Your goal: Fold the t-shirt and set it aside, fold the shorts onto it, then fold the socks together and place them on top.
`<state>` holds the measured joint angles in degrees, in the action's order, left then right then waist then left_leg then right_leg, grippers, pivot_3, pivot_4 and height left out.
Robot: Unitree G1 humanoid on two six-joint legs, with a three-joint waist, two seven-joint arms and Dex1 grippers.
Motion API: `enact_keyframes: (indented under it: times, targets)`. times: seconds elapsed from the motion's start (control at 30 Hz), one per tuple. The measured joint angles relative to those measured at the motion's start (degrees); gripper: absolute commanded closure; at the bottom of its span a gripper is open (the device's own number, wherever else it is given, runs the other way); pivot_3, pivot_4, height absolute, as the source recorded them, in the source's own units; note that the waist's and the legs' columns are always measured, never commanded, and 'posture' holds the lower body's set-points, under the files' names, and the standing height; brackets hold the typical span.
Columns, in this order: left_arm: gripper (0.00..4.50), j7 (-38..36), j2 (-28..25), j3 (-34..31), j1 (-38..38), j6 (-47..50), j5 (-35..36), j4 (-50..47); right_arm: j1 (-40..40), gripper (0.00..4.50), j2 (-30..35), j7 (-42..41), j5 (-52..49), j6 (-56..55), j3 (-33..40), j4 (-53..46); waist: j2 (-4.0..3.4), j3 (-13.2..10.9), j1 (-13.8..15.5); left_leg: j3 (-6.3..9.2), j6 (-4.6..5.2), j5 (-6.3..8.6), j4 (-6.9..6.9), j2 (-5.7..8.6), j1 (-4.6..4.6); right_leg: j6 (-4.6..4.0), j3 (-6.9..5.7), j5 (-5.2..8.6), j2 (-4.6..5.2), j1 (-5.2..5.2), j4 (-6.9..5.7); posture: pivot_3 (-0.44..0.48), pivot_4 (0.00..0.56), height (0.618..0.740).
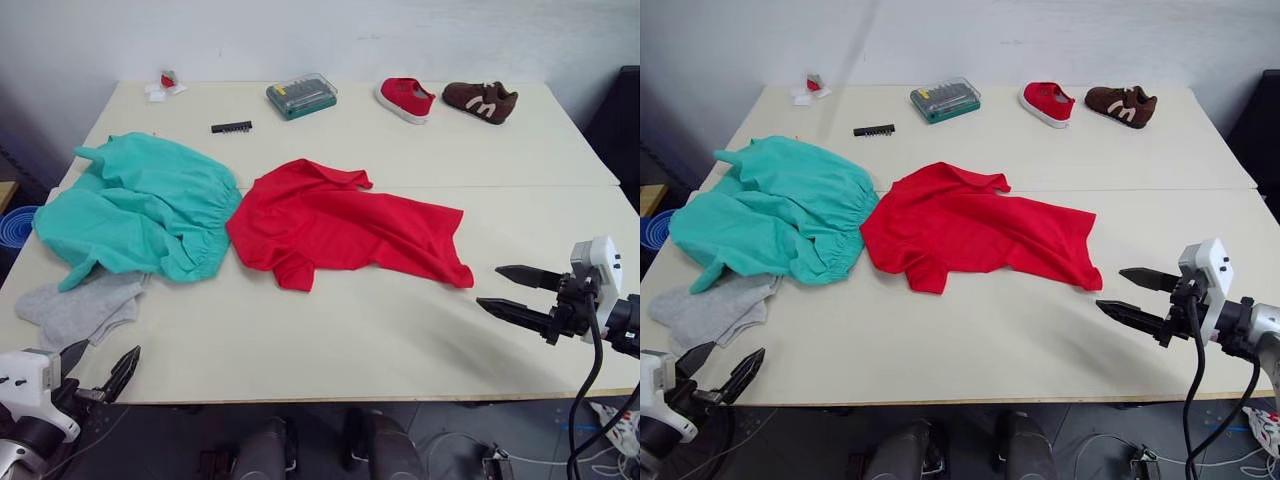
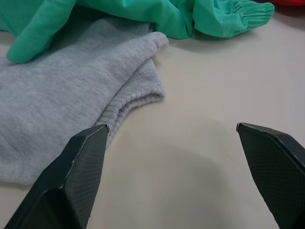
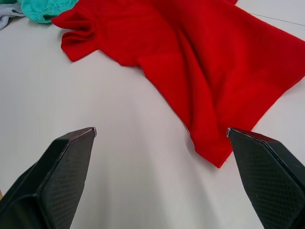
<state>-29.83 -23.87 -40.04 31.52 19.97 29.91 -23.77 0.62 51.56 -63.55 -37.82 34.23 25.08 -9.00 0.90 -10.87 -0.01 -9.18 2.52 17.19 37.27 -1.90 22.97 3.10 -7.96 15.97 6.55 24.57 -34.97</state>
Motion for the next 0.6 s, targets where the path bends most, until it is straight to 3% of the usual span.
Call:
enact_keyframes:
  times: [0.6]
  targets:
    - [0.0, 1.0, -0.7, 1.1, -0.5, 0.8, -0.8, -0.2, -1.5, 0.01, 0.0, -0.3, 1.0, -0.4, 0.0, -0.3, 0.0, 0.0, 0.0, -0.01, 0.01, -0.01, 0.08, 0.0, -0.01, 0.02, 0.02, -0.02, 0.0, -0.03, -0.04, 0.0, 0.15, 0.74]
